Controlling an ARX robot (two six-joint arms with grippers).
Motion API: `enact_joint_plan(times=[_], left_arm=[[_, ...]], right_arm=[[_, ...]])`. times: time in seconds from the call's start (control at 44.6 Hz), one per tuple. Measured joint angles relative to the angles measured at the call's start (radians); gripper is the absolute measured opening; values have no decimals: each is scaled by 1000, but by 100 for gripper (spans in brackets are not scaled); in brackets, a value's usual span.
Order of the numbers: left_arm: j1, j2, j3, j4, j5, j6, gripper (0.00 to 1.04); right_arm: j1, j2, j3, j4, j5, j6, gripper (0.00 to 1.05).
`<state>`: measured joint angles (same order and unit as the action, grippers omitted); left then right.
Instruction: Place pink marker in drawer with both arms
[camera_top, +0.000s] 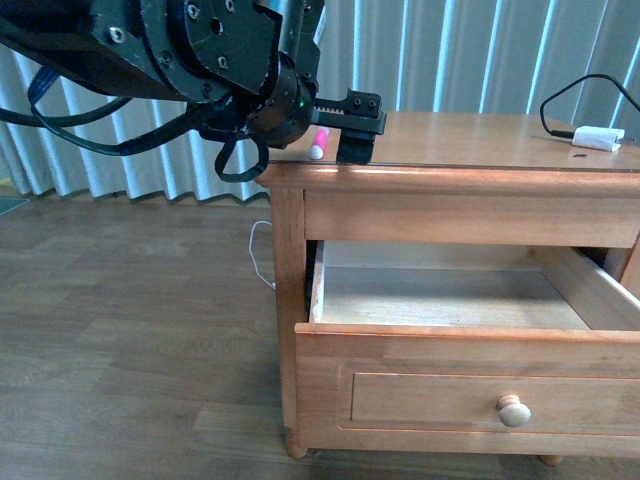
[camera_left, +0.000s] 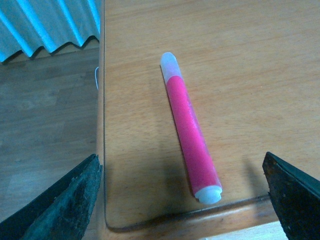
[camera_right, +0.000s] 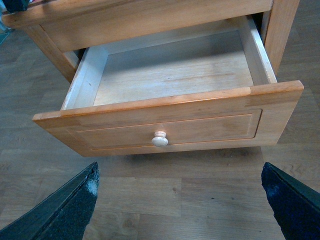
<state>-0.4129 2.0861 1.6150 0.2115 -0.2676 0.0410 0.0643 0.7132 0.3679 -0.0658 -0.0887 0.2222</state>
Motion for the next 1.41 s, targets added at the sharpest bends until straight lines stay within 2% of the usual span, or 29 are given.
enact_joint_plan(times=[0.336, 0.739, 0.985, 1.075, 1.142, 1.165, 1.209, 1.411], left_arm=[[-11, 97, 138, -65, 2, -24, 98], [-8, 126, 198, -150, -9, -39, 98], [-8, 126, 211, -194, -18, -38, 58], [-8, 126, 214, -202, -18, -37, 47], [-8, 126, 216, -216, -17, -35, 33], [-8, 126, 216, -219, -19, -34, 24], [-7, 126, 216, -219, -18, -31, 18], [-3, 97, 169, -180, 29, -14, 15]], right_arm=[[0, 0, 0, 0, 0, 0, 96], [0, 0, 0, 0, 0, 0, 96], [0, 0, 0, 0, 0, 0, 96], [0, 0, 0, 0, 0, 0, 96], [0, 0, 0, 0, 0, 0, 96], [0, 0, 0, 0, 0, 0, 96], [0, 0, 0, 0, 0, 0, 96], [0, 0, 0, 0, 0, 0, 96]])
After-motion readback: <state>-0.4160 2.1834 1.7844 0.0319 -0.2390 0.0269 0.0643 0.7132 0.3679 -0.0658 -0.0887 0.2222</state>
